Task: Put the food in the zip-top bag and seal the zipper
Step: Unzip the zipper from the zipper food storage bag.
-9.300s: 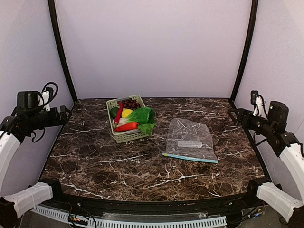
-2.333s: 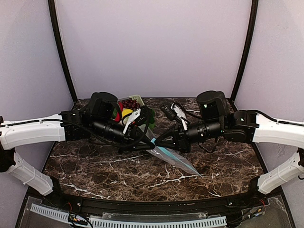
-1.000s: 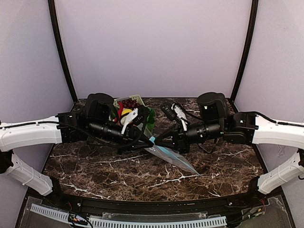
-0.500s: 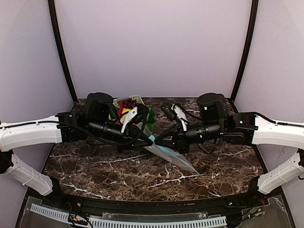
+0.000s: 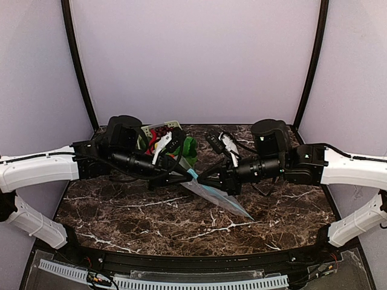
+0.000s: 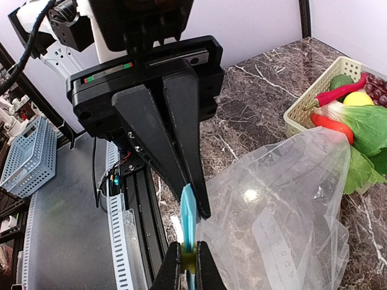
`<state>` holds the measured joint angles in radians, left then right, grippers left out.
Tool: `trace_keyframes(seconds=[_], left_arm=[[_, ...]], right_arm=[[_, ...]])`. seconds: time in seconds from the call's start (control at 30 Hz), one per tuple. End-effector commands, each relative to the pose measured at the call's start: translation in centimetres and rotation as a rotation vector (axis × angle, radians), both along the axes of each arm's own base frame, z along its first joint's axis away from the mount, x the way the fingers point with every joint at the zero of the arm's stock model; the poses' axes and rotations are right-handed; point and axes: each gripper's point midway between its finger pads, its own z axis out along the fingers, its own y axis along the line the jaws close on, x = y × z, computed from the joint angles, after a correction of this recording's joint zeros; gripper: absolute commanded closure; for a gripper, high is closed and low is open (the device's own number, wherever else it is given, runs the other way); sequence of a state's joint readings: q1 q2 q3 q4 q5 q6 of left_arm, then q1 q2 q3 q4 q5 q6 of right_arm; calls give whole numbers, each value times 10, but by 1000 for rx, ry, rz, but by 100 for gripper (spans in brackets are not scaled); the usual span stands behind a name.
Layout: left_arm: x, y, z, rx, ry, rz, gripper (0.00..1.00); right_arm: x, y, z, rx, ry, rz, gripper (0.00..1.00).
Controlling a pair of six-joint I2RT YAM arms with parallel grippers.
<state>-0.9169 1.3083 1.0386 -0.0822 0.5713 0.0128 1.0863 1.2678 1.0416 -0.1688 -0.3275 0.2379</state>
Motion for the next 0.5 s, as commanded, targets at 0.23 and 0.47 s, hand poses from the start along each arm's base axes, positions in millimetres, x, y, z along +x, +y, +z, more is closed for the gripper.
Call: trace_keyframes(seconds=[0.23,0.47], left_arm=[[18,12,21,-78,5,66,99],[25,17,23,-87,11,89,99]], right_arm=[[-9,-9,-19,-59,36,12,99],[-9,-10,-20,-62,37,9,99]])
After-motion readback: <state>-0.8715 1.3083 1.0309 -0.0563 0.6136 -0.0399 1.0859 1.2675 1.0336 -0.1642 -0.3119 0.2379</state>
